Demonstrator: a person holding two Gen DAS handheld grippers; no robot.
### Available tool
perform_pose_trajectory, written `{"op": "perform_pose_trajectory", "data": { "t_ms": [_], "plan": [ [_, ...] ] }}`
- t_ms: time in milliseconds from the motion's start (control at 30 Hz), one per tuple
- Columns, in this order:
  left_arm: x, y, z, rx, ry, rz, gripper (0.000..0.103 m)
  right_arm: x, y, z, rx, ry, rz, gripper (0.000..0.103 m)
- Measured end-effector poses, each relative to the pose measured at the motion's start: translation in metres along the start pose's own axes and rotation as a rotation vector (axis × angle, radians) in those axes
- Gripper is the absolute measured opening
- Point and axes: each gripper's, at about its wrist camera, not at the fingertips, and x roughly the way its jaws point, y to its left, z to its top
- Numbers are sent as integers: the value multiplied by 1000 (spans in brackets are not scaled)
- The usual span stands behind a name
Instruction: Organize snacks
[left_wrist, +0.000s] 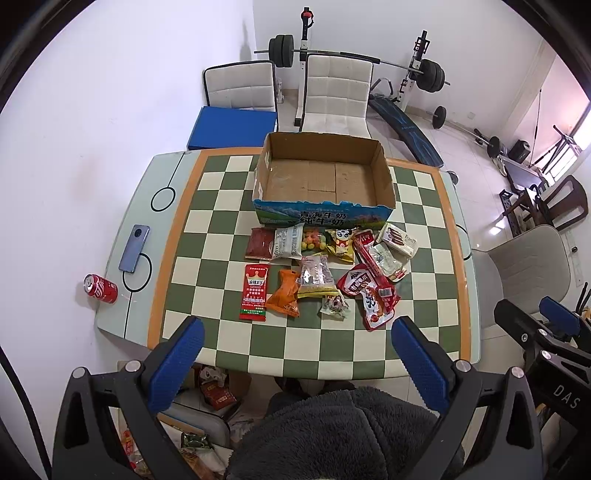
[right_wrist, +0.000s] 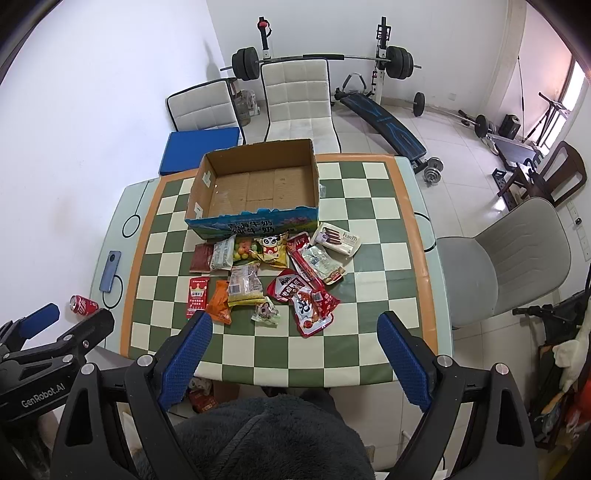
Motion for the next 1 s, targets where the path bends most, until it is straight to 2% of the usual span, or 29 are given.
{"op": "perform_pose_trajectory", "data": {
  "t_ms": [1000],
  "plan": [
    [0, 2, -1, -3, -1, -4, 103, -4, 2, -1, -3, -5, 2, 93]
  ]
}}
